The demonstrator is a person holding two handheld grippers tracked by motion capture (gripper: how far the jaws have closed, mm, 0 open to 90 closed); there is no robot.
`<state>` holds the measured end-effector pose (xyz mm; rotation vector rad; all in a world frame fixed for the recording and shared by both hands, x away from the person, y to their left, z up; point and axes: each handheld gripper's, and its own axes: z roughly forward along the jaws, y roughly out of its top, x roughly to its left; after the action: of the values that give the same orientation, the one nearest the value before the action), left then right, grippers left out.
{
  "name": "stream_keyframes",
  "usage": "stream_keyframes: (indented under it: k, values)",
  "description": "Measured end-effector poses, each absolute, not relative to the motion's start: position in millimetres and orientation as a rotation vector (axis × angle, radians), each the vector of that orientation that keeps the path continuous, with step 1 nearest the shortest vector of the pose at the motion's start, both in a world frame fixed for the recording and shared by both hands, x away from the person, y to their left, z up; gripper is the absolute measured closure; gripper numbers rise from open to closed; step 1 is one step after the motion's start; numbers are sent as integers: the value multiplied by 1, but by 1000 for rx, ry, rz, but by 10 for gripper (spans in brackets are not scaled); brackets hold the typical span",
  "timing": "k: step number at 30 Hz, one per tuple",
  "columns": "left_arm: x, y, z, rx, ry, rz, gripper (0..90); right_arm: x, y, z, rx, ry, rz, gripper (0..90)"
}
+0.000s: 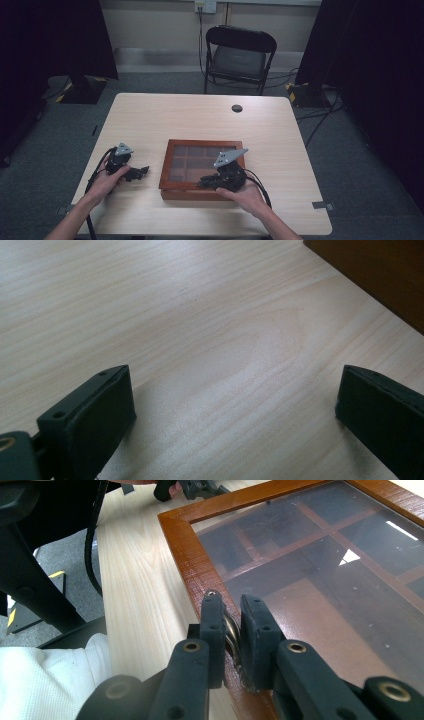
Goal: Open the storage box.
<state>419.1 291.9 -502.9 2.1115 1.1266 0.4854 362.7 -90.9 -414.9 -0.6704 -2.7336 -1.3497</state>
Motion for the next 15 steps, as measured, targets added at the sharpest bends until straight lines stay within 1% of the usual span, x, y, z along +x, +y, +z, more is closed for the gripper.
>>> stream_keyframes:
  k: [15]
  values:
    - [419, 292, -503, 2111, 1127, 485, 17, 366, -93, -402, -669, -2717, -1392, 814]
